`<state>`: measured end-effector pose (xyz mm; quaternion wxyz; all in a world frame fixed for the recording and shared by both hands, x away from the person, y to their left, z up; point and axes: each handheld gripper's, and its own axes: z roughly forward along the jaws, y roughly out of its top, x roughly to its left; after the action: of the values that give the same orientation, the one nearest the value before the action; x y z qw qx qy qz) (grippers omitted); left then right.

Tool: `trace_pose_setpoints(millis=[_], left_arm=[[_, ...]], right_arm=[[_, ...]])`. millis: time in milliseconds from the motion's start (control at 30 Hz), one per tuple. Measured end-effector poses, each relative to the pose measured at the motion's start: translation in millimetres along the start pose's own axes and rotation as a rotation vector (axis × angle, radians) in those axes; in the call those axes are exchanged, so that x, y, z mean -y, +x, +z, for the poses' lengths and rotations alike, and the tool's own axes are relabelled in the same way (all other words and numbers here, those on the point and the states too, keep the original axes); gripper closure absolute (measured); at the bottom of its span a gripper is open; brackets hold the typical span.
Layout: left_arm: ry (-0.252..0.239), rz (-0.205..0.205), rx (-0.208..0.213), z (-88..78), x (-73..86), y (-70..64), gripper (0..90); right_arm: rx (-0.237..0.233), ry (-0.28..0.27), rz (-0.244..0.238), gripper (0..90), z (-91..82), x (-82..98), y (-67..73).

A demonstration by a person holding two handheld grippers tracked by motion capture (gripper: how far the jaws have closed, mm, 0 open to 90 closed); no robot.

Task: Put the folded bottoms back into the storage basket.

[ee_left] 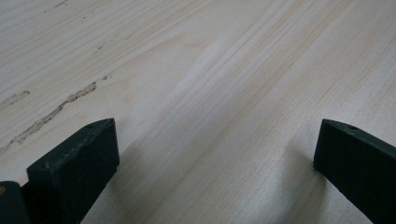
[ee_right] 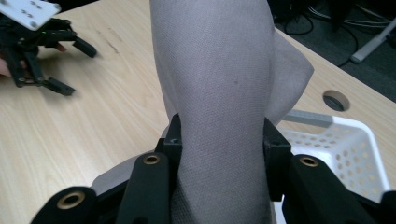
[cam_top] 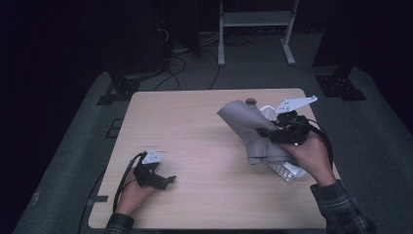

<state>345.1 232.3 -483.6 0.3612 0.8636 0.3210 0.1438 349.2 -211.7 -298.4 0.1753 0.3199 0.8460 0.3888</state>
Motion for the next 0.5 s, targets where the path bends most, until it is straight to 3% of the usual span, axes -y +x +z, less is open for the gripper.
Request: trace_pose_setpoints(millis=[500], left_arm=[[0.005, 0.001, 0.002, -0.3, -0.1, 0.1, 0.0]], right_arm=[[0.064, 0.023, 0.056, 63.2, -2.5, 14.2, -39.7]])
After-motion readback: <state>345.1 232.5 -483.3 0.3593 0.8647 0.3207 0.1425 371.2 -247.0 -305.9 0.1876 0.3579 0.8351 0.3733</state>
